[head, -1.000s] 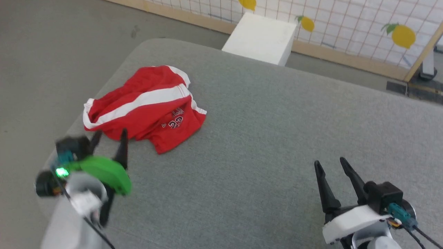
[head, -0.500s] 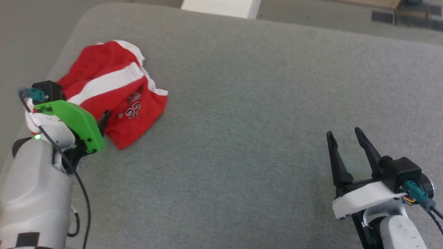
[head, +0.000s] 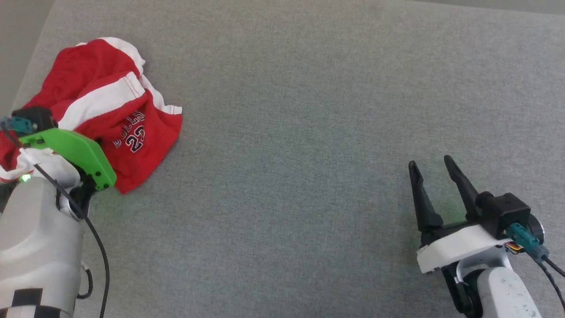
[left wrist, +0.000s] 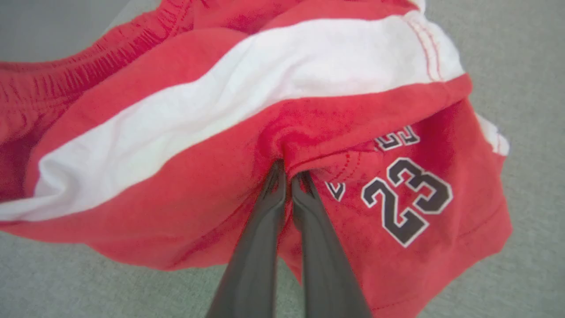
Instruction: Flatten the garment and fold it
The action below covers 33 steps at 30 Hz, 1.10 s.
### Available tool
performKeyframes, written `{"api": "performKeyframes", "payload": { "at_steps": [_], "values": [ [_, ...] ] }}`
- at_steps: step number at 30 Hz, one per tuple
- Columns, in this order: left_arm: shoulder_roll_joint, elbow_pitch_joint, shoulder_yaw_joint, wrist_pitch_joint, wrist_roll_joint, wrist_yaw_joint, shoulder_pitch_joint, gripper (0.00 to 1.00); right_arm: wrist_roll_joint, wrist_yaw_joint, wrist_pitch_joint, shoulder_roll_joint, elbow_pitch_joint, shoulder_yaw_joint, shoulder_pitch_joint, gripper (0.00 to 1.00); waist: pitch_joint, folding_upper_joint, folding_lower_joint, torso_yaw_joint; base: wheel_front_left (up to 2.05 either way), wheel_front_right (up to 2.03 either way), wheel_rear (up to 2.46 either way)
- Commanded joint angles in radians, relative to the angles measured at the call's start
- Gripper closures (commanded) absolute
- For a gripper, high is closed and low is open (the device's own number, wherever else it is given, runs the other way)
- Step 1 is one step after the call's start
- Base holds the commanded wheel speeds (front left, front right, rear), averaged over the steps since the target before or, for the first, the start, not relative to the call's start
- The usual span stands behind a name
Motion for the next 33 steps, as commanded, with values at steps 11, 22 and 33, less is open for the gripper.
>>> {"api": "performKeyframes", "payload": {
  "at_steps": [11, 22, 33],
  "values": [
    [0.024, -0.248, -0.057, -0.175, 0.003, -0.064, -0.228, 1.0, 0.075, -0.002, -0.055, 0.0, 0.083, 0.05, 0.01, 0.0, -0.181, 0.0, -0.0001, -0.049, 0.0, 0.0, 0.0],
    [-0.084, -0.562, -0.117, -0.064, -0.236, -0.072, -0.289, 1.0, 0.118, -0.002, -0.089, 0.0, 0.135, 0.053, 0.046, 0.0, -0.252, 0.0, -0.0001, -0.166, 0.0, 0.0, 0.0],
    [-0.209, -0.573, -0.281, -0.007, -0.279, -0.059, 0.097, 1.0, 0.126, -0.002, -0.103, 0.0, 0.142, 0.051, 0.042, 0.0, -0.231, 0.0, -0.0001, -0.261, 0.0, 0.0, 0.0]
  ]
}}
